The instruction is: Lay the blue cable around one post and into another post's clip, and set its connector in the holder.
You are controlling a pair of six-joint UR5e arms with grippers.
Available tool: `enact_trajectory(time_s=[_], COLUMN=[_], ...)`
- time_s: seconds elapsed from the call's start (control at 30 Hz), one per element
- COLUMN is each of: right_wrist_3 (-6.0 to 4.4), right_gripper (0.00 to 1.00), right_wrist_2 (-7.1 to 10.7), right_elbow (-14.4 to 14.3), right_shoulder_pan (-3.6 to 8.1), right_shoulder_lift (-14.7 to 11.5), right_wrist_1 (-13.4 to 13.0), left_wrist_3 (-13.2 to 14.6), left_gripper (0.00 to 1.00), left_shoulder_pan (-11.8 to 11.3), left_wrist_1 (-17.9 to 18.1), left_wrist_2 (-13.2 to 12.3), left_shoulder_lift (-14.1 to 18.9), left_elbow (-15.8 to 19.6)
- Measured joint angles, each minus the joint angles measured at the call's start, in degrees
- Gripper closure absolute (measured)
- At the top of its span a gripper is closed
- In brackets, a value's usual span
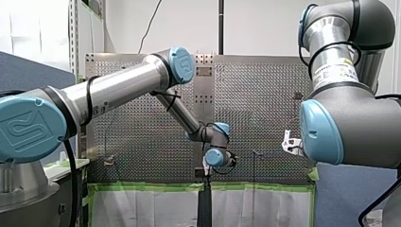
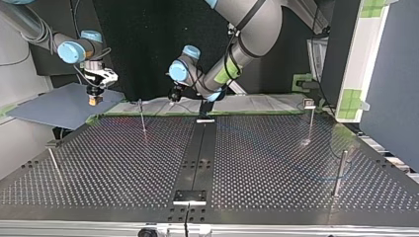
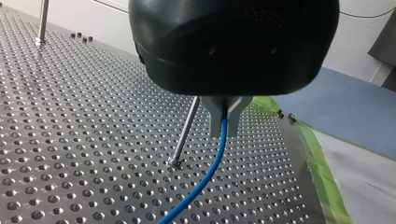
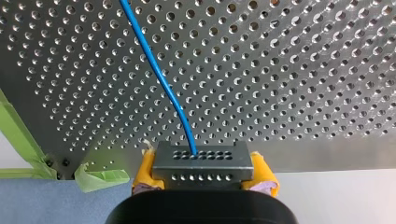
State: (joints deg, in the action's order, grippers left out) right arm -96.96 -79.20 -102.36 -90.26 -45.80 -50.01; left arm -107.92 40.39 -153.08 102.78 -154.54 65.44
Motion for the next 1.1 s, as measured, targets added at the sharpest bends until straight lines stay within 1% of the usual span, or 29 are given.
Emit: enact_trajectory(time_s=[0.4,0.77,1.1], right_wrist_3=[-0.04,-0.55,-0.86], right_gripper=[1.0,1.0,1.0], right_wrist_2=[0.15,0.35,0.35], right_elbow=[0.2,1.4,1.5], right_shoulder_pan=[0.01,0.03,0.19], right_shoulder_lift=[0.0,0.0,0.1], right_wrist_1=[-0.3,0.4,0.1], left_wrist_3=[0.0,-0.3,-0.4], left_gripper=[0.98,0.98,0.98], left_shoulder_pan=[0.0,-0.1,-0.3], left_wrist_1=[0.0,-0.2,-0.7], left_wrist_2=[0.0,0.0,0.0], left_shoulder_lift=[0.0,0.0,0.0], left_elbow=[-0.1,-1.1,-1.9])
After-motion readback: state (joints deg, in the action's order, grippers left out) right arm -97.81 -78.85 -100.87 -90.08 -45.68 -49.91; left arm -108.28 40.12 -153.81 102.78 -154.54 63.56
